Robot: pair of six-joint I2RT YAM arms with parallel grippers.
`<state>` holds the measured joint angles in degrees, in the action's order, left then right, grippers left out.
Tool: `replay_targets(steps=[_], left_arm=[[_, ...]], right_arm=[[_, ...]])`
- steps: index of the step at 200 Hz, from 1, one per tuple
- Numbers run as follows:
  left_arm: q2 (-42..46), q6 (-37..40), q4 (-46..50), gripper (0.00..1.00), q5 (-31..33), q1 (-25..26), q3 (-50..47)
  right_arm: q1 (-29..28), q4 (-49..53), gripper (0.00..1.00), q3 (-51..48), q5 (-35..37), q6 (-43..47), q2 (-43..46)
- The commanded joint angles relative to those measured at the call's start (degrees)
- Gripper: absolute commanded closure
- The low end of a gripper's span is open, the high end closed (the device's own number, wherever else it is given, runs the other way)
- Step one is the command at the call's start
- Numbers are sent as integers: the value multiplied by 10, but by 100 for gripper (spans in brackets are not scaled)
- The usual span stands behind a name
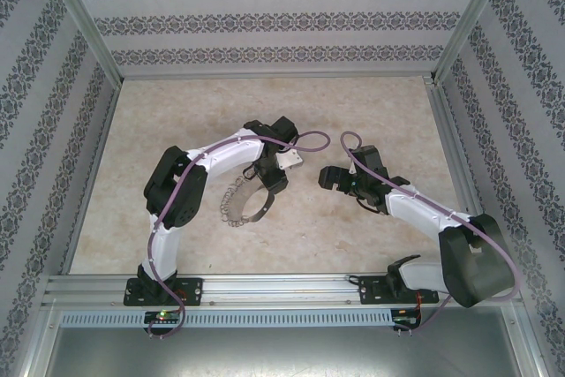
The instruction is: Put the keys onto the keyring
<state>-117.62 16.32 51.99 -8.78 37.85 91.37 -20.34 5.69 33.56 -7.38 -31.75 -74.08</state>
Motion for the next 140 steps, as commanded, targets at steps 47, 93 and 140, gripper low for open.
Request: replay_targets(steps=[47,93,140], left_arm=[[-7,6,-8,54,-10,-4,-12],[-16,6,-12,54,-11,-7,-15],[-23,6,-17,56,-18,-11,-18]], right_arm=[[6,-10,2,5,-3,-2,-10],[6,-11,2,5,-2,-2,-11],[7,-12,2,5,-3,-1,-13]])
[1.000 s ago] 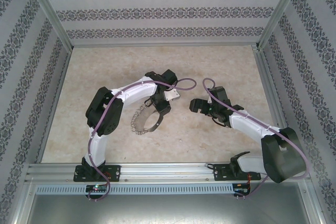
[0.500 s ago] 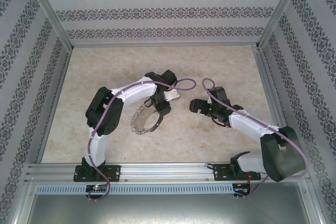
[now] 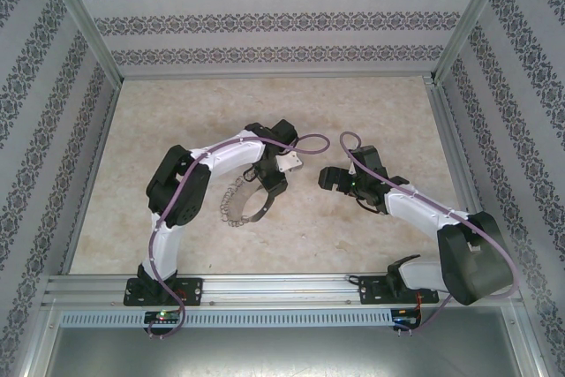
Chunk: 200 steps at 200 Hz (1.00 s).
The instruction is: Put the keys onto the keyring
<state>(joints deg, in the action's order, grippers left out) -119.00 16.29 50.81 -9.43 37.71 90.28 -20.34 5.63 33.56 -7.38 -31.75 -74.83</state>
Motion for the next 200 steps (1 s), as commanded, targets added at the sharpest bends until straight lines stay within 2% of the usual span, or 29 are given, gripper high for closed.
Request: replay_targets(steps=[1,47,78,93,134,153,200], left_arm=[[-10,6,-5,56,-12,-9,-7],[-17,4,-13,60,-14,-12,-13],[-23,1,-18,67,-15,-17,-15],[-23,1,-20,73,-14,-19,-15],[-11,-1,-18,100,-8,-22,-7],[4,-6,-18,100,-6,-22,3],[36,-38,-16,100,21,-21,55]], right_arm=[[7,-11,2,5,-2,-1,-6],[7,-15,2,6,-4,-2,-11],[7,-16,2,8,-6,-3,-10],[7,-14,2,9,-7,-3,-9],[5,-11,2,20,-5,-5,5],[3,-8,2,29,0,-10,17],[8,-17,2,67,-51,4,29]])
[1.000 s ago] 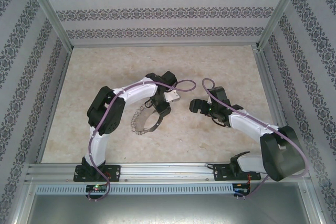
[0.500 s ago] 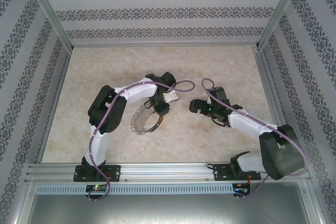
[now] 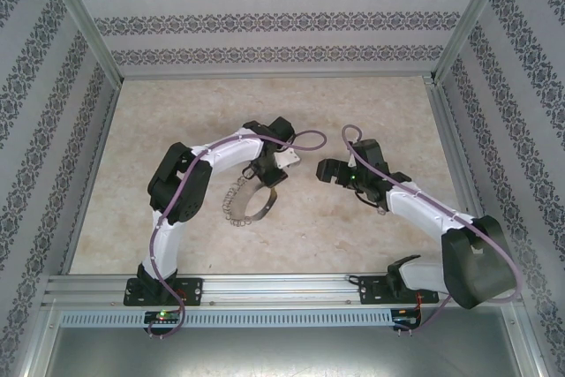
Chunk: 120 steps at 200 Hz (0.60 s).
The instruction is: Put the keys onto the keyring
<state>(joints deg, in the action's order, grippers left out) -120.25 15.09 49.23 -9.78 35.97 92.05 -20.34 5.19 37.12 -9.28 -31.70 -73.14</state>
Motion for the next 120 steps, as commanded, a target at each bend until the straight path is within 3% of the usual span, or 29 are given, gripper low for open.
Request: replay_targets(steps=[1,48,75,120], left_arm=[[49,-26,0,100,27,-3,38],[83,-46,-30,100,153,8,35],[108,-70,-65,100,175,8,26],[137,-53,-145,100,103,6,12]], right_arm=[[8,-13,2,33,-33,4,12],[15,-17,3,89,-59,-1,-10],[25,-36,4,106,-75,-14,-27],[47,-43,8,126,-126,-11,-36]])
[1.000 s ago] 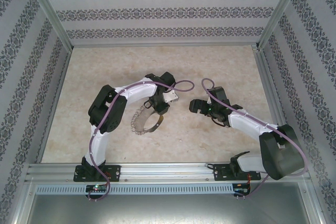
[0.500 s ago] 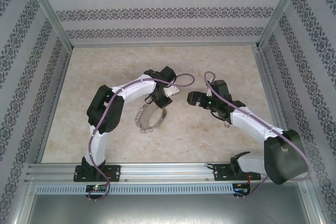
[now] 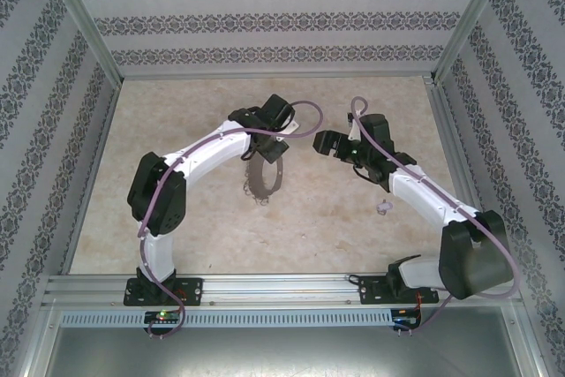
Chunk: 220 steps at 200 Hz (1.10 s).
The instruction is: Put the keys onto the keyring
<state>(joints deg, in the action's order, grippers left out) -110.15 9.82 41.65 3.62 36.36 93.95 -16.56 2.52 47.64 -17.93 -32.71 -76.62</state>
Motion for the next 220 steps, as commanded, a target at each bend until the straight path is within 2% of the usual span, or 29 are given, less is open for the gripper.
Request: replay_targets(steps=[1,30,58,94,124,170,193,220], left_arm=[[37,0,-70,100,-34,2,-8],[48,22,-113,100,-113,-2,-20],[68,28,-158,100,-204,-27,-33],[117,21,-245,100,-365,-70,-85],[151,-3,-253,100,-492,-107,-88],[181,-22,-265,100,-598,-136,-90],[177,-27,-263,100,-629,-140,-82],[173,-41,-280,100,-652,-140,-83]], right_arm=[[10,-16,9,21,-41,0,-1],[19,-20,12,18,-76,15,15],[23,-32,14,16,-121,40,35],[28,-82,28,24,-192,37,37],[26,-122,44,39,-227,-5,35],[3,-183,69,47,-255,-32,38],[-11,-206,75,55,-277,-27,33],[-20,-223,76,64,-305,-18,26]])
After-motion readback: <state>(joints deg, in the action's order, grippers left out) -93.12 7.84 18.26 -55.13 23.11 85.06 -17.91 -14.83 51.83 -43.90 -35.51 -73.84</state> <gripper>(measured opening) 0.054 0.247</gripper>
